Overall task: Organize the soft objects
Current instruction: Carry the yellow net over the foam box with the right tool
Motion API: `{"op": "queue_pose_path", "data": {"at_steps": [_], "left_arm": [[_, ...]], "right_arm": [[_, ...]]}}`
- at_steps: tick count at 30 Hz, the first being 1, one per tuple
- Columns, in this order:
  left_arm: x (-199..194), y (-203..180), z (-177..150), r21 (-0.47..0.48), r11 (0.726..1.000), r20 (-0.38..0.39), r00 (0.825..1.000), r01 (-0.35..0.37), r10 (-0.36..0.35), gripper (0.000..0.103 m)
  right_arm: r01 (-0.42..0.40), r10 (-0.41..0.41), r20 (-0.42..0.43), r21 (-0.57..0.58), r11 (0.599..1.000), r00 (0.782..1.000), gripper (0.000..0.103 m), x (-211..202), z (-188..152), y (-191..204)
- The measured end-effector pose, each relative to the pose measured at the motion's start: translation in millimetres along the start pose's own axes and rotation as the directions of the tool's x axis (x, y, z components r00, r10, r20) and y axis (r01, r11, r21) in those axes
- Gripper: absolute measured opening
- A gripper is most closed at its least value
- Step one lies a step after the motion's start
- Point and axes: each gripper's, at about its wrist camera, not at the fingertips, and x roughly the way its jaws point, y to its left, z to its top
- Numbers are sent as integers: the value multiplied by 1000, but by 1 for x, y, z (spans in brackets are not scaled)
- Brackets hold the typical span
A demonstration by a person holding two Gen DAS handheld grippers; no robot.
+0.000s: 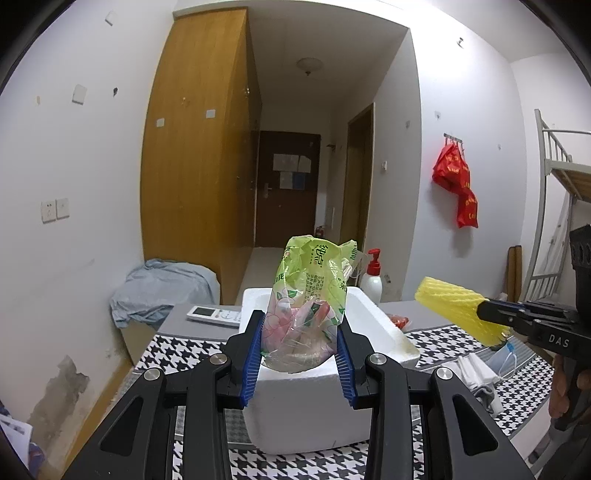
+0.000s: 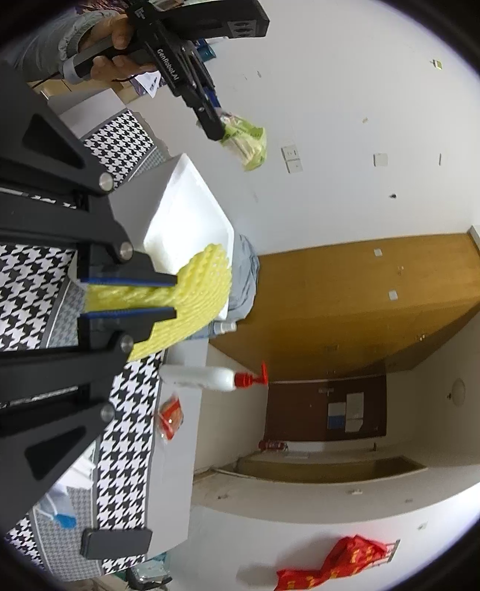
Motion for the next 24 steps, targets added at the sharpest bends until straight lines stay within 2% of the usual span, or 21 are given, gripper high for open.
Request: {"op": "queue_pose_path", "data": {"at_steps": [24], "left_arm": [[-2,27,-2,-22,997,-18,997,-71,71,37]], "right_arm": [[-87,84,-52,-43,995,995,13,57,22,29]]}}
